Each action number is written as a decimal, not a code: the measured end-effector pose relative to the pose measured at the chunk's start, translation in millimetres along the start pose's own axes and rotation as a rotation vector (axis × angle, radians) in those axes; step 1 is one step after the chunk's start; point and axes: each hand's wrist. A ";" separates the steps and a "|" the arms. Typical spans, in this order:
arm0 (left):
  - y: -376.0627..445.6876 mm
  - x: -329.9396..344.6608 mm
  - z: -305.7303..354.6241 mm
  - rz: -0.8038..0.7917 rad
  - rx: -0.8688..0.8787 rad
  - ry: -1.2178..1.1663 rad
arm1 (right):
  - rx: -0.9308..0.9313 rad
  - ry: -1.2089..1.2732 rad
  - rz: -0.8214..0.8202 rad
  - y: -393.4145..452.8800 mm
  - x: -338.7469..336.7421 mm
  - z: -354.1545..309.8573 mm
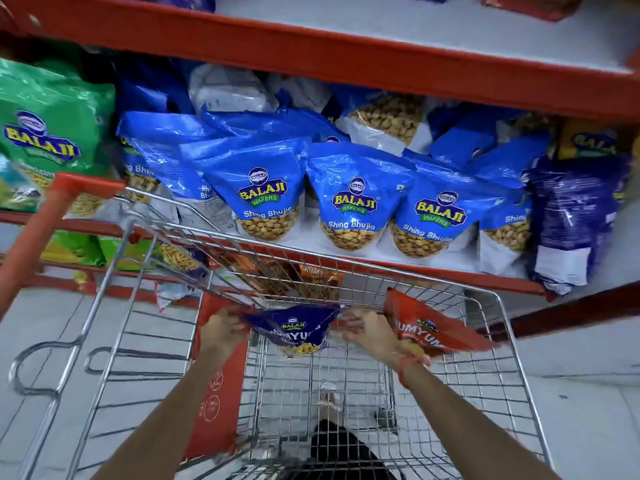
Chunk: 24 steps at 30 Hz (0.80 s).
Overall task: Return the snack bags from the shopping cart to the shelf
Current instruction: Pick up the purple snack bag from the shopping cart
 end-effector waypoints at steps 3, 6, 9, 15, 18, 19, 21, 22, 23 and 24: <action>10.0 15.4 -10.3 -0.041 -0.100 0.074 | 0.097 0.127 -0.007 22.4 12.8 -1.7; 17.3 33.7 -14.7 -0.051 -0.109 0.124 | 0.187 0.134 0.034 41.6 29.5 -1.7; 23.5 43.3 -16.0 0.038 -0.097 0.112 | 0.237 0.070 0.074 54.2 41.8 -0.7; 13.0 46.8 -4.3 0.166 -0.124 0.023 | 0.192 0.122 0.135 53.2 47.7 -2.8; 1.4 43.9 3.9 0.240 -0.076 -0.215 | 0.120 0.152 0.159 40.6 41.9 -4.5; -3.1 41.7 4.8 0.265 -0.045 -0.243 | 0.096 0.167 0.168 34.7 40.3 -4.3; -16.8 36.7 12.5 0.282 0.027 -0.284 | 0.044 0.209 0.174 20.0 37.0 -5.2; -24.7 34.4 17.4 0.281 0.062 -0.318 | 0.019 0.252 0.177 12.6 35.3 -6.4; -31.1 32.1 19.6 0.278 0.121 -0.328 | -0.003 0.294 0.183 5.6 33.5 -7.5; -37.7 29.3 24.3 0.283 0.161 -0.343 | -0.036 0.334 0.189 -3.5 30.1 -11.5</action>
Point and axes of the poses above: each hand's wrist, its own y-axis towards the middle knuckle, its own x-axis out of the palm, z = x × y, and after that the axes turned 10 degrees about x, right-handed
